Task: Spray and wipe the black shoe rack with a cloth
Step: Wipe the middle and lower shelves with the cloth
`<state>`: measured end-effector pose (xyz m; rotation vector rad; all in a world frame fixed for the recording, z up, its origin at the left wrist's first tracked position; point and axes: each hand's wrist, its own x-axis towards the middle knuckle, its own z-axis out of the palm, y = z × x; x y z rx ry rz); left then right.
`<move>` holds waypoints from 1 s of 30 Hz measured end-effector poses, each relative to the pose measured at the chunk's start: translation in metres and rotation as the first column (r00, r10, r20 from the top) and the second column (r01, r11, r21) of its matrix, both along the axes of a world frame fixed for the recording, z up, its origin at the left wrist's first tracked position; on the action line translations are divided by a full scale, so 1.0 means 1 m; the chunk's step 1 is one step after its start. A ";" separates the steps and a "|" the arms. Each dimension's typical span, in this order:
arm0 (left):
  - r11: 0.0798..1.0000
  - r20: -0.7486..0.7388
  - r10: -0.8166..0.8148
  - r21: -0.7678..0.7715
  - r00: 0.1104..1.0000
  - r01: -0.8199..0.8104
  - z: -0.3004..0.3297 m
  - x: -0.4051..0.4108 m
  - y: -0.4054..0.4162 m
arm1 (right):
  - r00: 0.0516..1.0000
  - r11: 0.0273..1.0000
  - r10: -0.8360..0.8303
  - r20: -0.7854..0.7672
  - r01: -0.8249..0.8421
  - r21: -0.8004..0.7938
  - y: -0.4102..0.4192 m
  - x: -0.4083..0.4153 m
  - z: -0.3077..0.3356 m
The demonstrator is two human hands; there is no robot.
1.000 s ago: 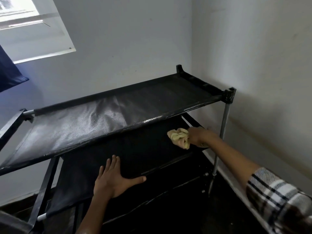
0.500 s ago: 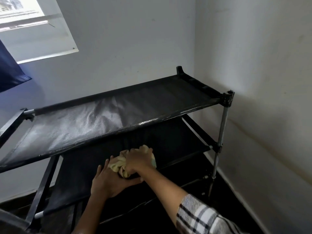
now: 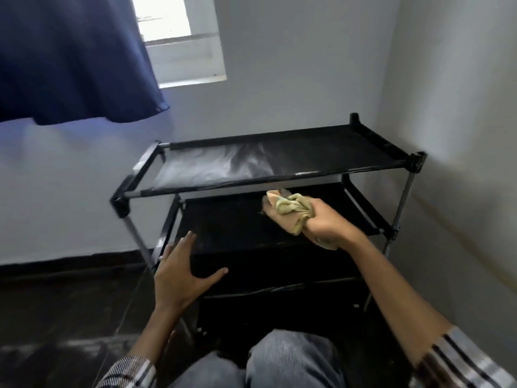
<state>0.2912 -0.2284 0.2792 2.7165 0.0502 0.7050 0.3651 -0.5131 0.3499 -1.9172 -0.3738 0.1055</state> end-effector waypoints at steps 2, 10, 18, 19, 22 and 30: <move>0.997 -0.056 0.072 -0.026 0.996 -0.074 -0.013 -0.026 0.017 | 0.995 0.996 0.089 -0.048 -0.089 0.013 -0.001 -0.027 -0.001; 0.988 -0.432 -0.024 -0.151 0.901 -0.046 -0.079 -0.068 0.052 | 0.940 0.899 0.134 -0.313 -0.248 -0.361 0.022 -0.088 -0.061; 0.977 -0.497 -0.160 -0.202 0.853 0.065 -0.123 -0.029 0.063 | 0.945 0.883 0.047 -0.322 -0.190 -0.429 0.079 -0.069 -0.166; 0.976 -0.489 -0.169 -0.206 0.856 0.075 -0.130 -0.021 0.065 | 0.978 0.809 0.011 -0.209 -0.132 -0.573 0.086 -0.062 -0.177; 0.974 -0.470 -0.169 -0.214 0.866 0.074 -0.147 0.006 0.064 | 0.983 0.657 0.092 0.161 0.062 -0.751 0.107 -0.043 -0.199; 0.961 -0.513 -0.146 -0.276 0.846 -0.001 -0.182 0.064 0.057 | 0.984 0.629 0.154 0.094 -0.024 -0.777 0.180 0.003 -0.232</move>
